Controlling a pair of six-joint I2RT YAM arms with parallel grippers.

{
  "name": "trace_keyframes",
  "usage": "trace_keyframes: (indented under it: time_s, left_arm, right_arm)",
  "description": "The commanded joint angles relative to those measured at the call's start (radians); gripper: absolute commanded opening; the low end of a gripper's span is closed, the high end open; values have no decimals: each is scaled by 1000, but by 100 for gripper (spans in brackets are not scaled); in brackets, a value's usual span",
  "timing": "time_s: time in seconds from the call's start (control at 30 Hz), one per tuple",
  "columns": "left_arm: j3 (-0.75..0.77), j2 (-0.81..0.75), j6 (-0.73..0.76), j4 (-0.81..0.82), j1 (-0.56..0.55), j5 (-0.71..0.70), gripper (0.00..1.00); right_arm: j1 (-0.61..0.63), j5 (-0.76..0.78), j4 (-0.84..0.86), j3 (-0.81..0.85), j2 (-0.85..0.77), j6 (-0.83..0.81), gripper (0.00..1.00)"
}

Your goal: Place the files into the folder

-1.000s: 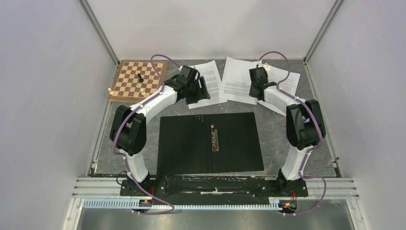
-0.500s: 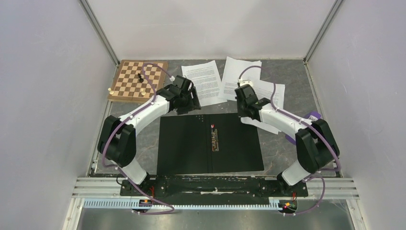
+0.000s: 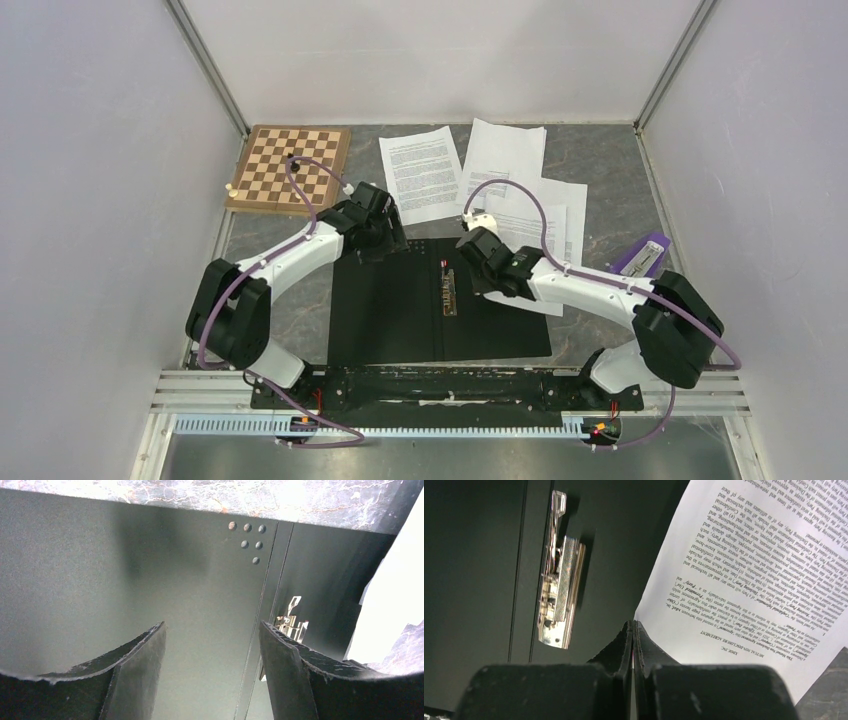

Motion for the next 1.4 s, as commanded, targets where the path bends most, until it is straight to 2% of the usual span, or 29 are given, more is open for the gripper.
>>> trace_keyframes:
  time_s: [0.0,0.17,0.33,0.47,0.53,0.57,0.63,0.7,0.73,0.8,0.97,1.13,1.23,1.37]
  left_arm:
    - [-20,-33,-37,59,-1,-4,74]
    - [-22,-26,-37,66,-1,8,74]
    - [-19,-22,-33,65,-2,8,74]
    - [-8,-2,-34,66,-2,18,74]
    - [-7,3,-35,71,-2,21,74]
    - [-5,4,-35,72,-1,21,74]
    - [-1,5,-32,71,-3,21,74]
    - [2,4,-30,70,-2,21,74]
    - [5,4,-29,70,-2,21,74]
    - [13,8,-27,73,-5,57,74]
    - [58,27,9,72,-53,107,74]
    - [102,59,35,69,-135,150,74]
    - [134,85,47,63,-179,169,73]
    - [200,129,51,83,-208,186,72]
  right_arm:
    - [31,41,-10,-29,-31,53,0]
    - [111,54,-1,-34,-9,52,0]
    - [229,27,24,-78,-38,117,0]
    - [278,77,-40,-77,-17,140,2]
    - [282,69,-34,-99,-35,133,22]
    - [286,57,-16,-108,-51,126,40]
    - [290,58,-3,-105,-103,112,66]
    - [278,118,-17,-66,-149,80,80]
    - [253,158,-34,-41,-162,62,84]
    - [115,167,-39,-20,-180,5,86]
    - [-225,176,98,-31,-196,-90,88]
    - [-551,19,349,-75,-110,-83,88]
    - [-672,-37,473,-67,-26,-60,88]
    - [-752,-41,488,-2,90,-45,88]
